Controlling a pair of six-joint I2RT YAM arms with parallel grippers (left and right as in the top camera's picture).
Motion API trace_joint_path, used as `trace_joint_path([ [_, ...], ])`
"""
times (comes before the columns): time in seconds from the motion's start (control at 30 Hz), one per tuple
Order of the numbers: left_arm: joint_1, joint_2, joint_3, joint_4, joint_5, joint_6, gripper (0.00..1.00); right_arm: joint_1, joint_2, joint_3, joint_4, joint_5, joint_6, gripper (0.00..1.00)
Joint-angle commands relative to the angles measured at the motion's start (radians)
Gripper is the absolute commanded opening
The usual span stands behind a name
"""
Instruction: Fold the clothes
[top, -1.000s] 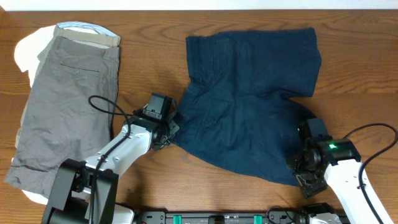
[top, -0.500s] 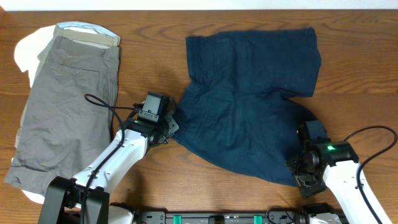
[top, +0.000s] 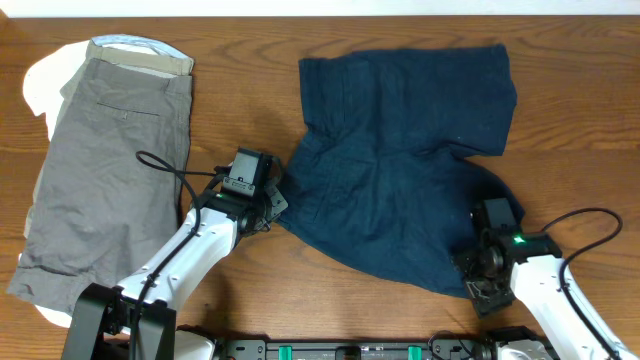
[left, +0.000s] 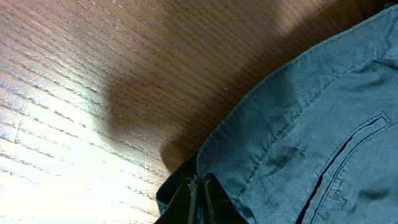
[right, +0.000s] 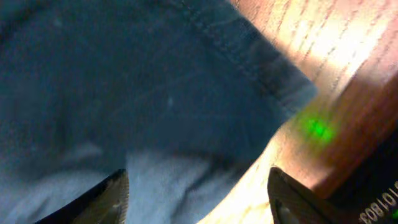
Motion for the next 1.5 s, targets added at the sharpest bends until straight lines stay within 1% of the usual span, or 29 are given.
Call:
trace_joint_path([
  [0.0, 0.000, -0.006, 0.004, -0.002, -0.012, 0.016, 0.06, 0.016, 0.026, -0.029, 0.022, -0.016, 0.003, 0.65],
  [0.13, 0.000, -0.006, 0.004, -0.002, -0.012, 0.017, 0.06, 0.021, 0.047, -0.072, 0.076, -0.050, -0.009, 0.61],
  [0.17, 0.000, -0.006, 0.004, -0.002, -0.012, 0.017, 0.06, 0.026, 0.050, -0.085, 0.088, -0.051, -0.009, 0.57],
  [0.2, 0.000, -0.006, 0.004, -0.002, -0.012, 0.017, 0.06, 0.032, 0.052, -0.098, 0.096, -0.051, -0.008, 0.51],
  [0.27, 0.000, -0.006, 0.004, -0.002, -0.012, 0.017, 0.06, 0.045, 0.053, -0.119, 0.110, -0.058, -0.009, 0.25],
  [0.3, 0.000, -0.006, 0.004, -0.002, -0.012, 0.017, 0.06, 0.049, 0.053, -0.126, 0.112, -0.059, -0.010, 0.09],
  [0.33, 0.000, -0.006, 0.004, -0.002, -0.013, 0.017, 0.06, 0.051, 0.053, -0.129, 0.111, -0.061, -0.018, 0.01],
  [0.43, 0.000, -0.006, 0.004, -0.002, -0.029, 0.018, 0.06, 0.051, 0.053, -0.129, 0.110, -0.061, -0.073, 0.01],
  [0.57, 0.008, -0.019, 0.004, -0.009, -0.034, 0.110, 0.06, 0.051, 0.049, -0.108, 0.090, -0.078, -0.156, 0.01],
  [0.7, 0.039, -0.089, 0.006, -0.053, -0.034, 0.159, 0.06, 0.050, 0.024, -0.027, 0.034, -0.112, -0.266, 0.02],
  [0.83, 0.073, -0.219, 0.006, -0.110, -0.034, 0.210, 0.06, 0.050, -0.014, 0.099, -0.019, -0.136, -0.402, 0.01],
  [1.0, 0.086, -0.420, 0.006, -0.195, -0.036, 0.255, 0.06, 0.047, -0.054, 0.256, -0.055, -0.127, -0.532, 0.01],
  [1.13, 0.086, -0.550, 0.006, -0.256, -0.038, 0.257, 0.06, 0.034, -0.057, 0.379, -0.119, -0.108, -0.589, 0.01],
  [1.33, 0.086, -0.723, 0.006, -0.324, -0.038, 0.256, 0.06, 0.019, -0.058, 0.607, -0.309, -0.040, -0.662, 0.01],
  [1.47, 0.086, -0.810, 0.031, -0.374, -0.038, 0.256, 0.06, 0.019, -0.070, 0.738, -0.404, -0.030, -0.703, 0.01],
])
